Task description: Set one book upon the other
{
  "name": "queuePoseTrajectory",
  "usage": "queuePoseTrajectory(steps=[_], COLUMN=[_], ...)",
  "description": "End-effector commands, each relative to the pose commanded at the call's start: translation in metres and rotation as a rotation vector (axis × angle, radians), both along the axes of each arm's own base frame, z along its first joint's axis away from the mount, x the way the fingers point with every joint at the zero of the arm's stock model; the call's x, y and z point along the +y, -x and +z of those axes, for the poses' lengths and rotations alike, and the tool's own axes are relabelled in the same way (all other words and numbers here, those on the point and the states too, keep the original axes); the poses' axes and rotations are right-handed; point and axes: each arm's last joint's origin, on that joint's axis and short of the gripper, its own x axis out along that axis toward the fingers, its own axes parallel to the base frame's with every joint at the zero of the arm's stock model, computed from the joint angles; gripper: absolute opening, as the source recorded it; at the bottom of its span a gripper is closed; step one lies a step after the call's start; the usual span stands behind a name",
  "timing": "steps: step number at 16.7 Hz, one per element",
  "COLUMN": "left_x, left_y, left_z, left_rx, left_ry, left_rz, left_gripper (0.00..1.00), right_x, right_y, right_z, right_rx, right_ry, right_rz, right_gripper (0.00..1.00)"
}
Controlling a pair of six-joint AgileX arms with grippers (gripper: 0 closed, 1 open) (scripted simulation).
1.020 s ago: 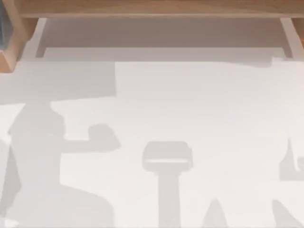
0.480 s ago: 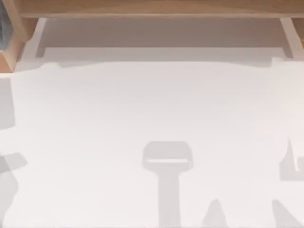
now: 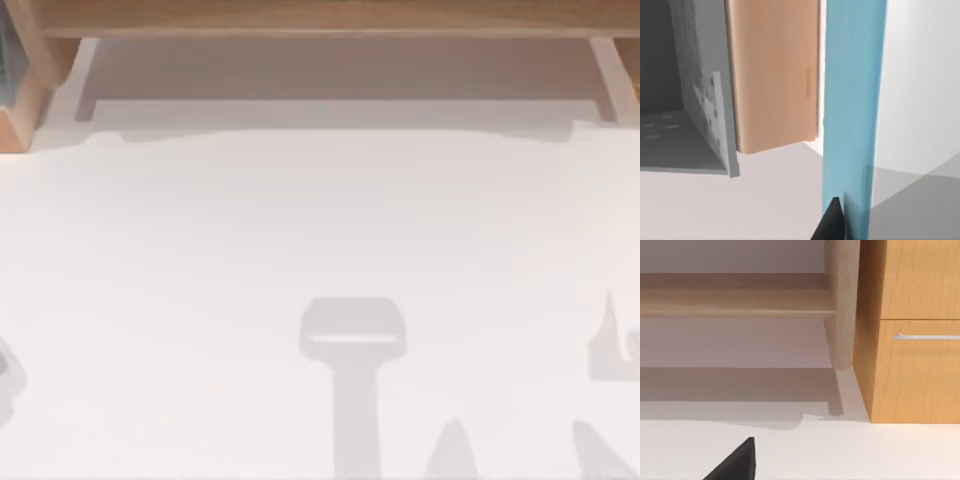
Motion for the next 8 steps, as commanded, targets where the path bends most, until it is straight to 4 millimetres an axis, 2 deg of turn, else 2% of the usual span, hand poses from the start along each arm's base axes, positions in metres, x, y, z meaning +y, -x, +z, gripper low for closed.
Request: queuePoseTrajectory(steps=[8], left_x=[-0.0001], left_y=[-0.0024], left_z=[-0.0016], left_rx=[0.001], left_ry=[-0.001], left_rz=[0.000], left_gripper=[0.00], right_x=[0.0000], right_y=[0.0000], right_z=[0.0000], right_rx=[0.000], right_ry=[0.000], right_rz=[0.000], right_gripper=[1.00])
